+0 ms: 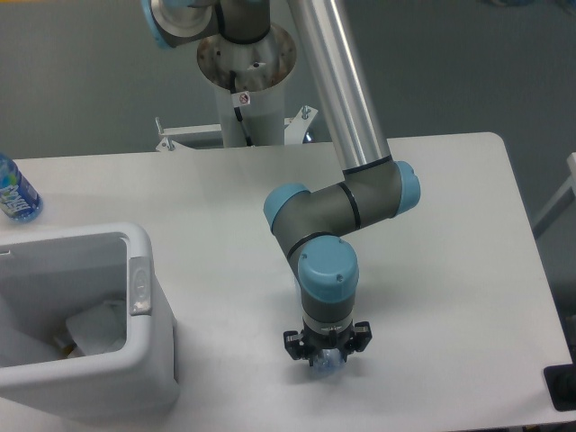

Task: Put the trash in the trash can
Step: 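Lower the gripper and close it around the bottle's middle, then lift the clear bottle off the table, then carry the bottle over the white bin and open the gripper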

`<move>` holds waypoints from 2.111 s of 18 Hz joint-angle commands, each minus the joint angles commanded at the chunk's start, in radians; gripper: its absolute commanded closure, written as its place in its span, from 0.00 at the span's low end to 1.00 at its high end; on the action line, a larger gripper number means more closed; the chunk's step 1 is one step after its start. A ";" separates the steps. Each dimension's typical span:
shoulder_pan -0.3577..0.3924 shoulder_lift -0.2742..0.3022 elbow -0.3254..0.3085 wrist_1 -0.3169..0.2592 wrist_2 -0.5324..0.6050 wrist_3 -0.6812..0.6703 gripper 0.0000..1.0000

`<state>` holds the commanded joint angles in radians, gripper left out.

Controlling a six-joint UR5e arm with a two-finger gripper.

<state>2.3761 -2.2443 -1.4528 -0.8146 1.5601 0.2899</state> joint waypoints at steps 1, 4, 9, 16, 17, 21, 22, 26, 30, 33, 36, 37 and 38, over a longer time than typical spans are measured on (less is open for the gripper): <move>0.003 0.012 0.012 0.002 -0.003 -0.002 0.40; 0.020 0.043 0.041 0.002 -0.052 -0.006 0.40; 0.043 0.110 0.063 0.005 -0.135 -0.003 0.41; 0.074 0.150 0.267 0.008 -0.322 -0.112 0.41; 0.074 0.150 0.293 0.017 -0.350 -0.132 0.41; 0.074 0.182 0.350 0.055 -0.439 -0.232 0.40; 0.069 0.201 0.347 0.055 -0.459 -0.233 0.40; 0.042 0.258 0.342 0.055 -0.502 -0.281 0.41; -0.030 0.273 0.341 0.055 -0.508 -0.337 0.40; -0.093 0.273 0.336 0.055 -0.508 -0.356 0.40; -0.132 0.281 0.334 0.055 -0.508 -0.359 0.40; -0.149 0.281 0.334 0.055 -0.508 -0.359 0.40; -0.159 0.279 0.334 0.055 -0.508 -0.359 0.40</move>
<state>2.2167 -1.9650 -1.1183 -0.7593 1.0523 -0.0690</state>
